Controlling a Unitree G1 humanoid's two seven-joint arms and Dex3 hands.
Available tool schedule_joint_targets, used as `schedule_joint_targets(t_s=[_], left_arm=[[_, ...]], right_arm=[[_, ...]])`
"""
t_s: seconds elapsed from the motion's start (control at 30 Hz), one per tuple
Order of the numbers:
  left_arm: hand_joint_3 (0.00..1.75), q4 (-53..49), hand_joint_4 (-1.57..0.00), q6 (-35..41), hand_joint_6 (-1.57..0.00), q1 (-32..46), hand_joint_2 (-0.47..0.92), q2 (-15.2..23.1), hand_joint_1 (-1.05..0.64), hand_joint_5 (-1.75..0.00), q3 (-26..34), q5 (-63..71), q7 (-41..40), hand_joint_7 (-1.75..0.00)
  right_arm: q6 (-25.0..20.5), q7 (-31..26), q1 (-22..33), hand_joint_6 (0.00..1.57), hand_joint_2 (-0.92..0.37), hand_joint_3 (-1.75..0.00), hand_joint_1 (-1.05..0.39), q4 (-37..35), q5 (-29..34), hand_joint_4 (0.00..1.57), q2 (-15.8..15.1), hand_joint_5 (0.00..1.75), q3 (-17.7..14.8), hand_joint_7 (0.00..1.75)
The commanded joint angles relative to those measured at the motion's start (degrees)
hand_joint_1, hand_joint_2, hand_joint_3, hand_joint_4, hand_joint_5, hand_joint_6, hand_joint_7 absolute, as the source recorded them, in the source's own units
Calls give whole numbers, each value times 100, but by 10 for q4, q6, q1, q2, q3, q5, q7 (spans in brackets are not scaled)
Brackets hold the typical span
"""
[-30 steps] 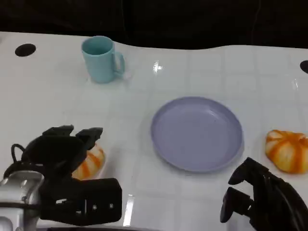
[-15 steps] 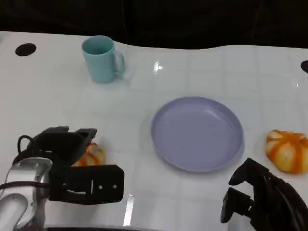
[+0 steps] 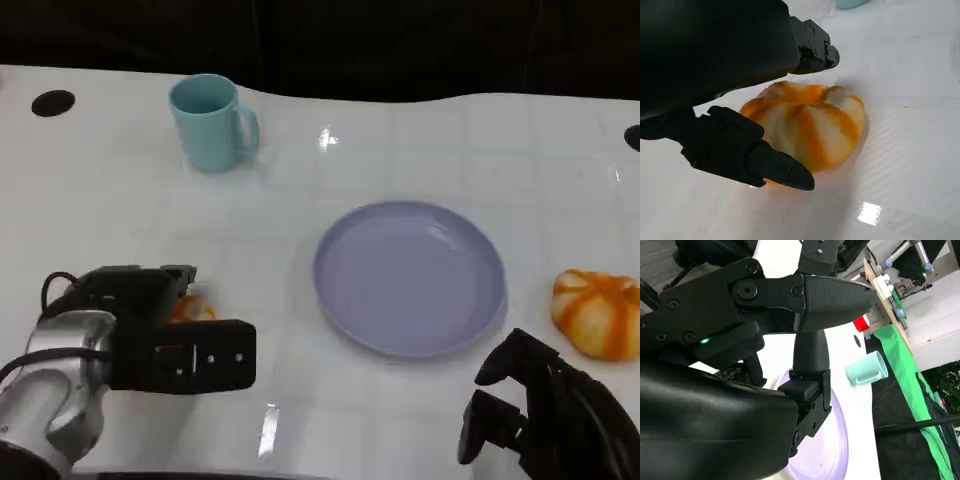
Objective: Grasp the bread from the table and place it into the plate.
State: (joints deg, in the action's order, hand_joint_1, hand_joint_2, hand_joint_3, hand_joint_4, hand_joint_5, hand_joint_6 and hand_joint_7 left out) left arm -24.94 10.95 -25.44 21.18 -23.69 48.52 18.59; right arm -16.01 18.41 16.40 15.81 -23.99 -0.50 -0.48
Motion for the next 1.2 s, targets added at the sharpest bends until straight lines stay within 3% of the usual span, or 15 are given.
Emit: schedule_joint_targets(t_s=[0.03,0.27,0.57,0.8,1.2], left_arm=[[0,-47,-5,-6,-14,-23,80,-2,-37,-3,-12,-10,-16,-2],[1,-110,-8,-43,-17,-41,82,-6,-38,-5,-18,-47,-29,-2],[2,-174,-11,-81,-20,-48,89,-10,-51,-6,-26,-64,-70,-2],[0,-212,-12,-87,-22,-57,88,-14,-42,-6,-33,-70,-84,-2],[0,-245,-19,-140,-28,-44,88,-10,-40,-9,-30,-101,-128,-3]], right_arm=[[5,1,1,45,-92,-53,-53,2,-5,73,-4,175,-4,175],[8,0,3,45,-92,-55,-52,5,0,73,-5,175,-3,175],[10,-2,5,46,-92,-55,-53,5,0,74,-3,175,-2,175],[5,-7,7,43,-92,-57,-51,12,3,72,-7,175,0,175],[5,0,4,46,-90,-56,-52,6,-8,74,-6,175,-5,175]])
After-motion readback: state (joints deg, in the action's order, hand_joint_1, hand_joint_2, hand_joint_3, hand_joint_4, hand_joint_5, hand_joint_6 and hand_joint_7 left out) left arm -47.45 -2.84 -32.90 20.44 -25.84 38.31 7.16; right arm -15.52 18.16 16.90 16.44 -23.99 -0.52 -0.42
